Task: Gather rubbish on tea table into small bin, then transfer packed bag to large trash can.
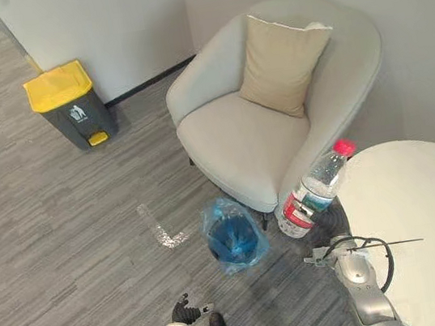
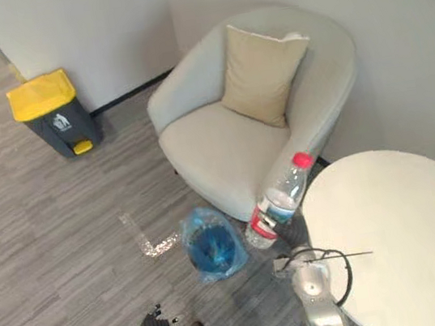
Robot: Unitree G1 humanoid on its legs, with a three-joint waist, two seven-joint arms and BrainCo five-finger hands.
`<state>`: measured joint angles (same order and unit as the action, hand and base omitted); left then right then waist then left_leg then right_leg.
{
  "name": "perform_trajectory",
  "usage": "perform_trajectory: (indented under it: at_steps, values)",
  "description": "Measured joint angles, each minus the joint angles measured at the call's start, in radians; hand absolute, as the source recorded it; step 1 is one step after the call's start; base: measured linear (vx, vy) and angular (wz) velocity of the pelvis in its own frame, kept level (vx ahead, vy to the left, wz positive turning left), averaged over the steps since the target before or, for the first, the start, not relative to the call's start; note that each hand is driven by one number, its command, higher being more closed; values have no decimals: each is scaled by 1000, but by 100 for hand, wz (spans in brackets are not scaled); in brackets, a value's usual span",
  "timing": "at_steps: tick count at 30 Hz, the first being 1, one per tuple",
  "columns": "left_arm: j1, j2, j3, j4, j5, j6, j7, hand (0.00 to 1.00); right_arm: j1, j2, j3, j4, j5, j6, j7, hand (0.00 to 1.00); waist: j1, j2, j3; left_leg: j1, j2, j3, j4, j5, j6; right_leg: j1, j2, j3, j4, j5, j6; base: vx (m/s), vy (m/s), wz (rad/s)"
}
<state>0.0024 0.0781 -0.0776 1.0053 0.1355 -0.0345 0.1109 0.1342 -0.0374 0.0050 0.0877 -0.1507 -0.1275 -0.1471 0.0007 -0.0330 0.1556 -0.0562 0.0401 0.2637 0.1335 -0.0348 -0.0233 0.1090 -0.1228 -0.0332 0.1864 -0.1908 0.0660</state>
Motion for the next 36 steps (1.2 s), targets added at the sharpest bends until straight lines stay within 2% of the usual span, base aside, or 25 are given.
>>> perform_trajectory:
  at_steps: [1,3,4,5,6,7,8,9,10,11,12,13,16,21,23,25,28,30,31,33,36]
  values:
    - [0,2,-1,9,0,-1,0,0,-4,-1,9,13,-1,0,2,100,0,2,-1,20,-2,6,-17,0,0,-7,1,10,26,0,0,89,74,-45]
    - [1,9,-33,29,1,-1,0,0,-5,-5,29,51,-2,0,11,100,-3,22,-3,69,-1,18,-71,-1,1,-96,10,31,220,0,1,57,73,-45]
    - [2,13,-50,33,1,-1,0,0,-5,-5,32,61,-4,1,12,100,-3,22,-2,86,1,21,-89,-1,1,-142,10,38,315,2,5,43,32,-25]
    - [0,25,-71,40,0,-2,-1,0,-4,-6,38,73,-6,1,13,100,-13,14,5,109,-5,22,-102,-3,4,-196,0,41,440,21,31,49,7,1]
    - [-2,24,-74,49,0,-2,-1,0,-4,-8,38,87,-7,2,14,100,-26,18,9,123,-2,11,-102,-4,11,-230,-3,47,518,21,24,48,-6,20]
    - [-3,23,-72,51,0,-1,0,0,-2,-9,40,91,-8,3,14,100,-33,22,11,132,-3,6,-102,-6,12,-233,-2,48,525,-25,13,41,-26,30]
    - [-2,23,-61,55,0,-1,0,0,-4,-14,51,91,-8,3,15,100,-36,19,9,136,-3,-3,-105,-8,15,-244,1,57,488,-76,7,32,-57,27]
    - [-2,21,-48,57,-1,-1,1,0,-12,-16,59,91,-8,2,19,100,-36,19,9,132,-1,-14,-106,-8,15,-259,8,68,424,-96,4,25,-77,32]
    - [-2,19,-32,61,-2,-1,0,0,-14,-15,60,91,-8,2,22,100,-33,20,9,124,2,-29,-104,-5,9,-256,22,98,325,-88,4,16,-109,40]
    - [0,29,-23,65,-5,-3,-1,0,-13,-12,60,91,-7,1,22,100,-30,-10,-2,115,-21,-52,-96,-8,-6,-245,14,115,194,-3,-8,32,-118,52]
    - [-10,31,-17,71,-2,-4,2,0,-19,-18,59,102,-7,-1,22,100,-27,-17,4,112,-40,-76,-87,-17,-17,-242,-4,106,171,4,10,58,-134,66]
    - [-7,11,-12,76,-4,-1,1,0,-13,-37,58,124,-7,3,24,100,-28,6,-3,105,-22,-111,-87,-10,-29,-217,6,76,130,8,5,67,-99,51]
    - [11,-5,22,68,-17,-2,4,0,-15,-55,54,127,-7,9,26,100,-15,40,-18,85,5,-138,-93,-10,-40,-203,30,43,81,20,-2,73,-88,27]
    - [6,10,23,61,-50,-2,17,0,-18,-49,59,127,-7,9,27,100,-9,26,-6,48,26,-192,-70,-15,-56,-178,48,-14,53,34,-15,96,-75,31]
    - [-9,13,41,40,-70,-4,22,0,-40,-49,64,127,-8,9,19,100,-4,14,36,-9,28,-203,19,-42,-60,-197,42,-25,85,30,-14,34,-6,23]
    - [-29,10,61,18,-101,-3,30,0,-64,-51,79,123,-9,9,5,100,-1,10,63,-113,28,-224,144,-72,-58,-269,33,-43,170,13,-13,-50,13,34]
    - [-46,5,90,-36,-139,-5,60,0,-110,-52,109,122,-28,9,-20,100,5,13,112,-268,24,-245,332,-137,-50,-385,11,-73,330,-54,-15,-101,16,47]
    - [-75,-6,127,-65,-174,-7,66,0,-147,-51,137,121,-49,9,-33,100,23,18,132,-415,30,-246,459,-189,-47,-512,-1,-79,446,-114,-21,-166,32,24]
    - [-86,-10,137,-72,-181,-7,70,0,-164,-50,142,121,-50,9,-37,100,27,21,139,-453,33,-246,489,-202,-45,-548,-3,-80,474,-124,-24,-197,28,18]
    - [-127,-18,166,-89,-211,-10,89,0,-216,-51,144,122,-50,13,-58,100,42,25,169,-558,37,-246,553,-213,-42,-650,-13,-86,545,-139,-24,-207,21,10]
    - [-178,-19,192,-104,-238,-20,112,0,-275,-54,131,123,-48,24,-91,100,46,23,192,-669,39,-242,584,-201,-31,-763,-21,-86,586,-133,-27,-172,16,5]
